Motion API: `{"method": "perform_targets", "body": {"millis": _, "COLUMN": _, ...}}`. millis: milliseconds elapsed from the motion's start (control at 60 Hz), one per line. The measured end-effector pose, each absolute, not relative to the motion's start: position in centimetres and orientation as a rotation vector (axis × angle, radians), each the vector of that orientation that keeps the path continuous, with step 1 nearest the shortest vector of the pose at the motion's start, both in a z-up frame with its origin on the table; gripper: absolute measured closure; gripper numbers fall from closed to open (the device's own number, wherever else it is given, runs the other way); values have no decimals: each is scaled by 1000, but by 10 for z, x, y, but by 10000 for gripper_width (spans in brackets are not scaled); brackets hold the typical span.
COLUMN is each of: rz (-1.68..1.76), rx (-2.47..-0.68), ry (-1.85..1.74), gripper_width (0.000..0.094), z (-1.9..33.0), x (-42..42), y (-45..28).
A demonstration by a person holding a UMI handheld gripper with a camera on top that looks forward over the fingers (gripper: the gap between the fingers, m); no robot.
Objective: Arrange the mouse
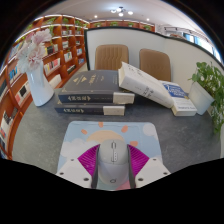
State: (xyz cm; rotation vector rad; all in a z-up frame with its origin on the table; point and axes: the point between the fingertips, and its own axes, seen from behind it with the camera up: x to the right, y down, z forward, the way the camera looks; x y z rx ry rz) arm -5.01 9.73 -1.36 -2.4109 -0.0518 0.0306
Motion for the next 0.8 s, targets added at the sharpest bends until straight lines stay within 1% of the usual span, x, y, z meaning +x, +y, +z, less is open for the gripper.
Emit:
{"method": "perform_targets", "body": {"millis": 150, "rz": 56, "rx": -2422, "ry": -39, "gripper_width": 393, "z": -14, "x": -53, "y": 97}}
{"method": "perform_targets", "body": {"millis": 233, "rz": 51, "rx": -2453, "ry": -42, "gripper_width": 230, "z": -11, "x": -57, "y": 92}}
{"method": "perform_targets", "body": {"millis": 250, "rz": 43, "rx": -2459, "ry": -50, "gripper_width": 207, "z": -10, "x": -57, "y": 90}}
{"method": "perform_targets", "body": {"millis": 300, "rz": 34, "rx": -2460, "ry": -75, "gripper_width": 184, "z": 1, "x": -61, "y": 86}}
{"method": "perform_targets", "body": {"millis": 350, "rz": 37, "rx": -2437, "ry": -92, "gripper_width": 142, "z": 19, "x": -65, "y": 84}}
{"method": "perform_targets", "body": {"millis": 500, "rz": -24, "rx": -2354, "ry": -78, "gripper_width": 143, "z": 90, "x": -63, "y": 65}}
{"method": "perform_targets", "body": {"millis": 650, "rz": -30, "rx": -2259, "ry": 1, "gripper_width": 144, "z": 164, "x": -67, "y": 29}}
{"method": "perform_targets", "body": {"millis": 800, "rz": -55, "rx": -2214, "ry": 31, "gripper_width": 142, "z": 206, "x": -68, "y": -11}}
